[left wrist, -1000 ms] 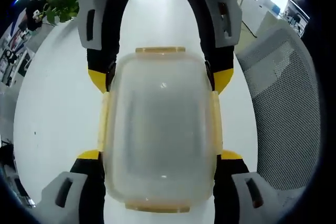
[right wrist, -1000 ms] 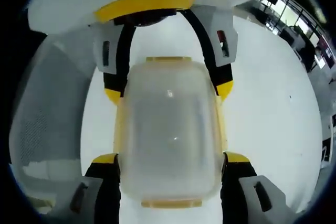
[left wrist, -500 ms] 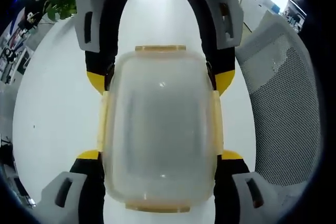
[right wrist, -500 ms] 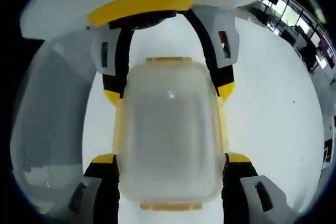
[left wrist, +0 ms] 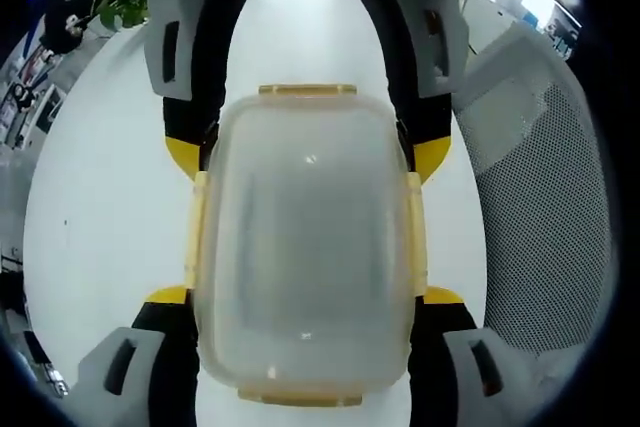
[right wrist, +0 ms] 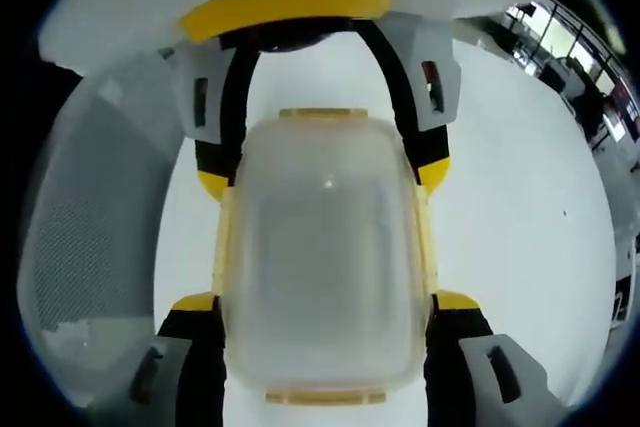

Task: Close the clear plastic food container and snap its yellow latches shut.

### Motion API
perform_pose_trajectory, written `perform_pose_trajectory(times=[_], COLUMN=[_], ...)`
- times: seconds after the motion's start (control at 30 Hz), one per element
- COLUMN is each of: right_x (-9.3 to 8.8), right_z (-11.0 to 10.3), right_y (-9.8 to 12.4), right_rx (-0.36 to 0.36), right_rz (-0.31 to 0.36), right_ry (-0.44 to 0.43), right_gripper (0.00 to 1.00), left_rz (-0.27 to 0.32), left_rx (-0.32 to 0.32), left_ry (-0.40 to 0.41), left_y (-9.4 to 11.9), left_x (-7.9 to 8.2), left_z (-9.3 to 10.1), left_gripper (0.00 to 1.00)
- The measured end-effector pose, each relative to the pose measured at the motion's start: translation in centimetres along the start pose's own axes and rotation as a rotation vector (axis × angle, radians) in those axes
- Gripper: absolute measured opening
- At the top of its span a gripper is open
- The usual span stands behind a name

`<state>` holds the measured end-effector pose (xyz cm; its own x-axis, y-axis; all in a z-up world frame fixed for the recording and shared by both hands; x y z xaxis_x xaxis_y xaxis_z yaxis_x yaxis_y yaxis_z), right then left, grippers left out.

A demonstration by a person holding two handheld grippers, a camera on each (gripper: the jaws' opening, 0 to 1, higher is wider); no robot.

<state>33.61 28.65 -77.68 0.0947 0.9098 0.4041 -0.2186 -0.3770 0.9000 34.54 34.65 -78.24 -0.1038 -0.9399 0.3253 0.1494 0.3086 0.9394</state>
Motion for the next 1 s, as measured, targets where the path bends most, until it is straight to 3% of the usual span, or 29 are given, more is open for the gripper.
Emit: perform_pose_trajectory(times=[1.0], right_x=[5.2], right_z=[-0.5], right_y=[-2.5], right_rx=[-0.007], right_rz=[0.017], right_ry=[0.006], right_gripper=[0.84], left_rz=[0.000], left_rx=[0.008], left_ry=[0.018], left_y=[1.5], left_x=[-5.6], left_z=[0.3], left_gripper=[0.91])
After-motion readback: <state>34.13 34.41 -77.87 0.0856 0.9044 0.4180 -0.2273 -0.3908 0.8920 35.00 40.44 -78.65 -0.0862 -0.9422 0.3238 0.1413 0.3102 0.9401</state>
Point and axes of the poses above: the point that each gripper's makers call its tool centre point, and the gripper's own axes: y roughly backward along the fingers, z roughly to its right, x roughly out of its top, the point moved 3 cm from there along y, roughly backward along the fingers, and after that the axes turned 10 degrees about -x, right-handed, at the moved point
